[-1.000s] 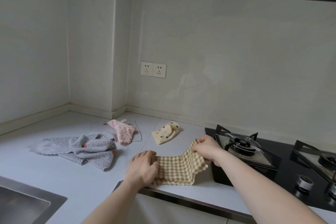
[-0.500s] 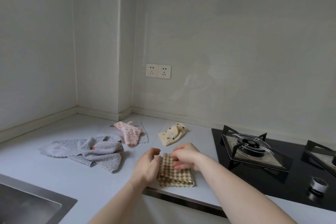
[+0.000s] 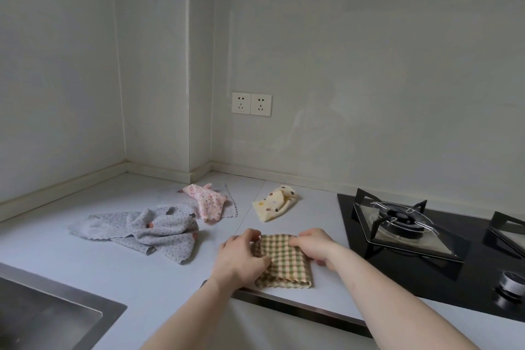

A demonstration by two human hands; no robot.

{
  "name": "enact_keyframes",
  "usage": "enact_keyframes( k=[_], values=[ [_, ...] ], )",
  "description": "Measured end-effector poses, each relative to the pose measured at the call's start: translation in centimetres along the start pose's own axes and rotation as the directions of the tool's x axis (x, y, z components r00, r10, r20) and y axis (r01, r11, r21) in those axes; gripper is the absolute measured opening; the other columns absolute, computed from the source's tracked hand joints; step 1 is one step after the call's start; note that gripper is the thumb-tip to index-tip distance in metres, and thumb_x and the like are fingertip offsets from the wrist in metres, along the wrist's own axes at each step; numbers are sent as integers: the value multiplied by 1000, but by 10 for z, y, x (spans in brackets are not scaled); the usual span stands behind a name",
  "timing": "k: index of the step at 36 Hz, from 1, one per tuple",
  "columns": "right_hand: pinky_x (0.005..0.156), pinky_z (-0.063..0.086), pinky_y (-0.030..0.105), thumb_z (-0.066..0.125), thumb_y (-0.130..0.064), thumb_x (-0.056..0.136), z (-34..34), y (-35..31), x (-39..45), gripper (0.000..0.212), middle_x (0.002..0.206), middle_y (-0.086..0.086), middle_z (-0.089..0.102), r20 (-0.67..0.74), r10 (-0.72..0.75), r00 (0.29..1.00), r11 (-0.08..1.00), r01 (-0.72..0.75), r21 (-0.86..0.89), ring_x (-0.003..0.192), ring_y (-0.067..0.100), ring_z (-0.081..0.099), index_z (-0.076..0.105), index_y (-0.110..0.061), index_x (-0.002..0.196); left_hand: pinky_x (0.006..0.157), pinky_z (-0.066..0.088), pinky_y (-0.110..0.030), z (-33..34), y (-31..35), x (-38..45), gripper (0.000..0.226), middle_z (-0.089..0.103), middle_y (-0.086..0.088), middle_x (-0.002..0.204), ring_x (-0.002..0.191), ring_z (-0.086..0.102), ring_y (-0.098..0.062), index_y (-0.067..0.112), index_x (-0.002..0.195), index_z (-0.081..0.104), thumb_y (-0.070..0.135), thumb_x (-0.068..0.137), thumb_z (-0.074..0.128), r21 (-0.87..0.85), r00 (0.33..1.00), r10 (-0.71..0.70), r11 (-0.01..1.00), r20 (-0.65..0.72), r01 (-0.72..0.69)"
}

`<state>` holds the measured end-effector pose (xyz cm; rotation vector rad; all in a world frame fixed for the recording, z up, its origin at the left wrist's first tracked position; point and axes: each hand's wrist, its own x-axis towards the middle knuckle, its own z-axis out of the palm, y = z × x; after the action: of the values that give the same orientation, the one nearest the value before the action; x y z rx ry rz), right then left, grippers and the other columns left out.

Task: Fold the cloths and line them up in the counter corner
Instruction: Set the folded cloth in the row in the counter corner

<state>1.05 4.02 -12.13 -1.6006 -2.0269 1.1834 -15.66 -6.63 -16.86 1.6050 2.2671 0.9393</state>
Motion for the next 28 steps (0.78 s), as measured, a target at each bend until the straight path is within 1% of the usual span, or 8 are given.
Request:
enact_keyframes(
  k=[2,4,8,11,15,21,25,28],
  values=[
    [56,40,24,73,-39,84,-2,0,2,38,92,-2,67,24,29,999,998,-28,-48,73,11,57,68,-16,113,113,34,-36,-1,0,0,66,59,19,134,128,47,-15,37,140,45,50,76,59,-11,1000,2,1000,13,-2],
    [56,40,24,76,-36,78,-4,0,3,37,88,-1,67,38,38,999,998,-36,-57,70,13,56,67,-15,106,114,32,-37,-2,0,-1,67,59,23,134,129,47,-14,39,140,44,50,76,60,-21,1000,3,1000,24,-2],
    [61,45,28,75,-29,77,-6,2,6,18,86,-2,67,59,7,998,1000,-7,-9,77,15,58,68,-19,89,114,35,-39,-2,1,-1,66,59,23,134,127,49,-13,39,140,44,53,77,60,-37,1000,-2,999,18,2],
    [72,53,29,73,-19,82,-6,5,6,9,92,1,72,23,-66,998,990,62,131,84,14,66,68,-18,90,112,38,-38,-1,2,-1,65,59,18,136,126,52,-13,37,138,46,58,78,59,-57,1000,-6,998,-10,5],
    [74,49,24,74,-16,85,-6,7,1,22,94,-7,66,-115,-184,976,963,203,180,89,10,64,57,-28,88,108,41,-38,0,2,-2,68,59,13,136,125,53,-14,37,136,48,64,75,58,-62,999,-21,998,-29,19],
    [64,50,22,73,-20,87,-2,20,-7,14,88,-13,67,-277,-424,862,905,412,-104,80,3,63,61,-28,88,110,37,-35,4,3,-1,64,58,15,136,125,52,-11,34,136,48,64,80,56,52,999,14,999,-49,-11],
    [74,58,35,67,-18,88,1,33,-11,21,98,-16,71,-237,-524,818,845,466,-261,88,4,66,55,-35,85,110,37,-34,5,2,0,61,59,15,133,124,52,-11,35,134,49,64,80,55,82,998,15,997,-54,-11],
    [80,58,34,67,-20,89,1,39,-14,21,110,-22,69,-196,-564,802,812,498,-304,99,2,65,54,-36,89,110,37,-34,6,2,0,60,60,15,133,124,52,-12,35,133,50,65,81,55,104,998,21,994,-62,-14]
  ],
)
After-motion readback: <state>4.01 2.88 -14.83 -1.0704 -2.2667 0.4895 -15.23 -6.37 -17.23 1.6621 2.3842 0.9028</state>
